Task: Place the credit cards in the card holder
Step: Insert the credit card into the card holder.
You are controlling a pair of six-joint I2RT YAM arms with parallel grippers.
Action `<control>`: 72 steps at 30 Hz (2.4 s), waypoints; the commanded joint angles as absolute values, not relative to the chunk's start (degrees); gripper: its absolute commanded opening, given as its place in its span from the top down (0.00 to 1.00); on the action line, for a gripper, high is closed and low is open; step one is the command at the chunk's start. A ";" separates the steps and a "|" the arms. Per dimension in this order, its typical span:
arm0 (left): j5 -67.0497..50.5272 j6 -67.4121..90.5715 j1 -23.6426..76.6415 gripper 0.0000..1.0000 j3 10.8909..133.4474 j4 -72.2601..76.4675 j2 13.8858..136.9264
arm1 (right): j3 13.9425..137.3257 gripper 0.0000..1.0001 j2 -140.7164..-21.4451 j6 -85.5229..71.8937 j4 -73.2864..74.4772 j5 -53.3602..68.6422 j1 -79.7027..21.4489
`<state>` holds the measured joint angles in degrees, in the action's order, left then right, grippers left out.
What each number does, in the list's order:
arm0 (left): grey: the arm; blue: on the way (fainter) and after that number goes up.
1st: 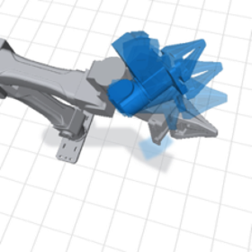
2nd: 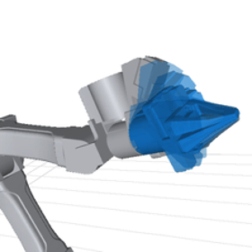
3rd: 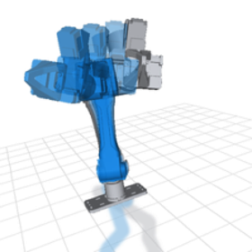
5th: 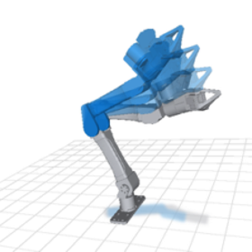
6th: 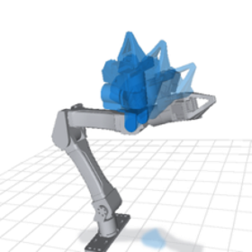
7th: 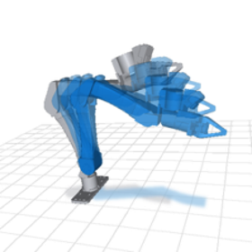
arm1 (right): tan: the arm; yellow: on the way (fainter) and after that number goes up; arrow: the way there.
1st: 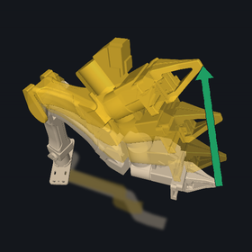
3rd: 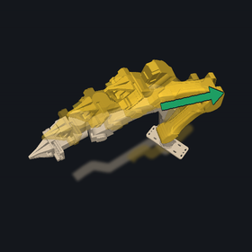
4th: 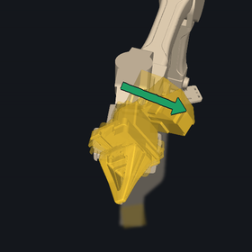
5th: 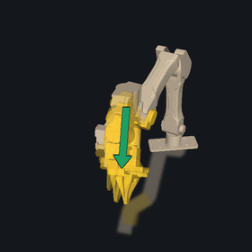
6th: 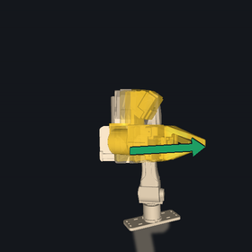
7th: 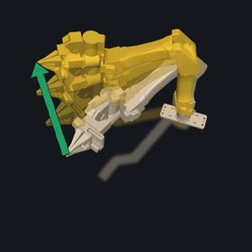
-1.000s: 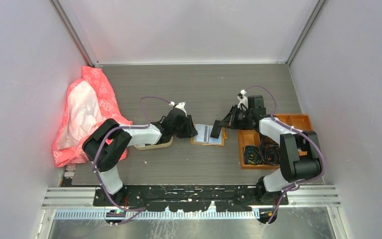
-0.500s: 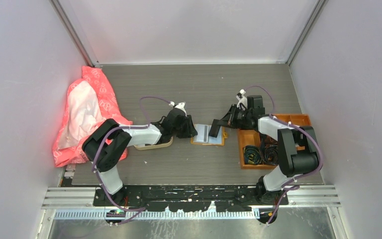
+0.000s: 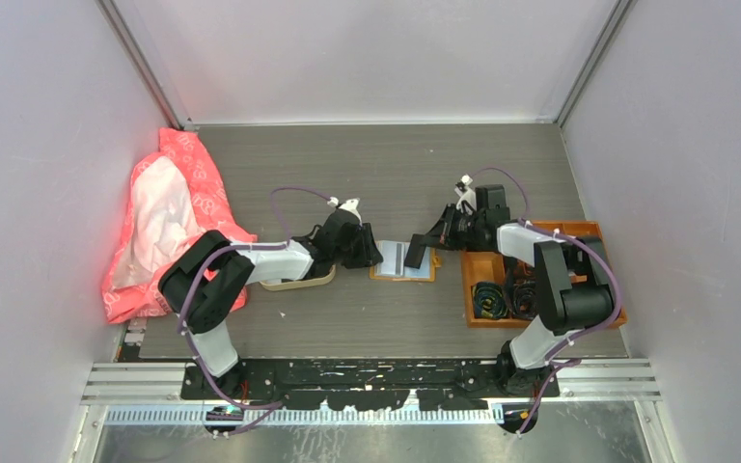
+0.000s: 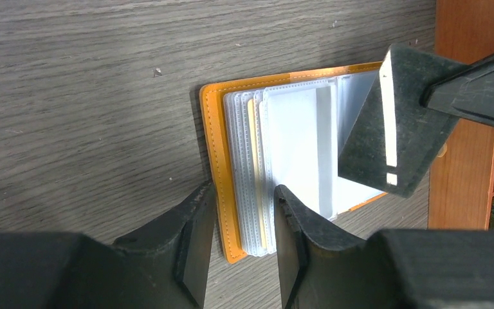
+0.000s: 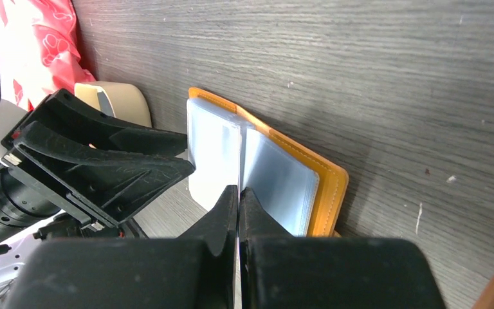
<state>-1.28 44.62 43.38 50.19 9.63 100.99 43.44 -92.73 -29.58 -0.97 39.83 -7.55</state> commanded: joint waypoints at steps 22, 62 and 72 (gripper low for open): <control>-1.54 43.15 43.51 0.61 48.25 3.20 100.13 | 45.93 0.99 -92.62 -28.33 -2.76 40.64 -8.43; -2.68 43.33 43.51 0.60 48.60 3.25 100.56 | 46.36 0.99 -94.10 -27.48 -2.11 39.88 -8.52; -3.31 43.35 43.55 0.59 49.08 3.16 100.81 | 46.10 0.99 -96.33 -28.42 -2.71 43.28 -8.53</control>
